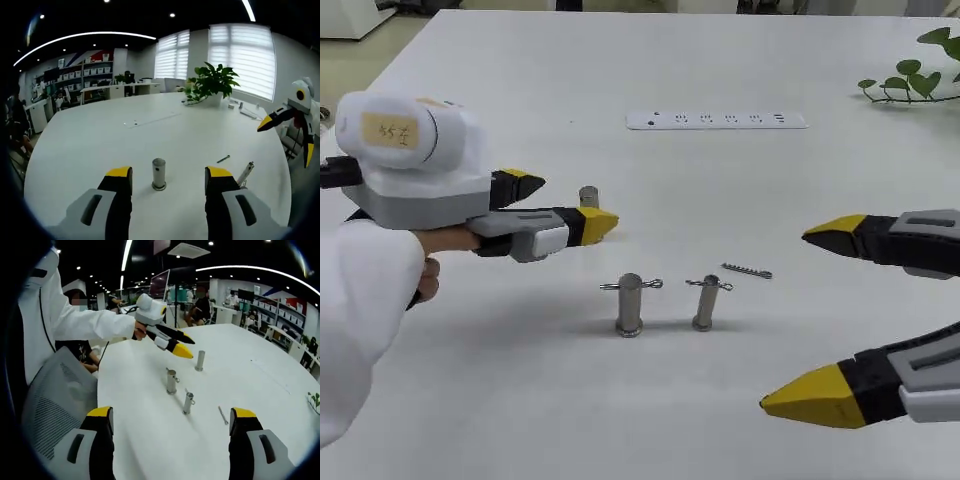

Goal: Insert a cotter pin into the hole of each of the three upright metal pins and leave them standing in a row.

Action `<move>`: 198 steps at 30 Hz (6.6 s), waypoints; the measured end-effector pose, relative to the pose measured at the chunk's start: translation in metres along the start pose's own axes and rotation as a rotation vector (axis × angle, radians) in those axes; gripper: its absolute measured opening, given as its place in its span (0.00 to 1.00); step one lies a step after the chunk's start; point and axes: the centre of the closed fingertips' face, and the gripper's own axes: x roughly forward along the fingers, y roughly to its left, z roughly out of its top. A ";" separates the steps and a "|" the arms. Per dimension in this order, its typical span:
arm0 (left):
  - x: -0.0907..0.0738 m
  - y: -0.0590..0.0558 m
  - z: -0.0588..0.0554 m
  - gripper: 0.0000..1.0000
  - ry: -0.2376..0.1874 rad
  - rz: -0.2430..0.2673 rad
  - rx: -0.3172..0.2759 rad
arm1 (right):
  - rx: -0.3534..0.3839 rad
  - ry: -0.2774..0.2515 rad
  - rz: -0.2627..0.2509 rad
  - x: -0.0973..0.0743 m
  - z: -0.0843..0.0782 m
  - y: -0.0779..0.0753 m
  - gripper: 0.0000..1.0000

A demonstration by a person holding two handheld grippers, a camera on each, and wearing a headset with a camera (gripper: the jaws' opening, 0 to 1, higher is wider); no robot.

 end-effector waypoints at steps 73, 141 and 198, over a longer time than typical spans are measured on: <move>-0.077 -0.086 0.078 0.09 -0.112 -0.250 0.102 | -0.026 0.036 -0.077 -0.024 -0.011 -0.013 0.88; -0.040 -0.192 -0.068 0.10 0.135 -0.511 0.291 | 0.053 0.063 -0.059 -0.019 -0.028 0.004 0.85; -0.123 -0.178 -0.058 0.93 0.102 -0.377 -0.047 | -0.029 0.378 -0.022 0.061 -0.049 -0.109 0.13</move>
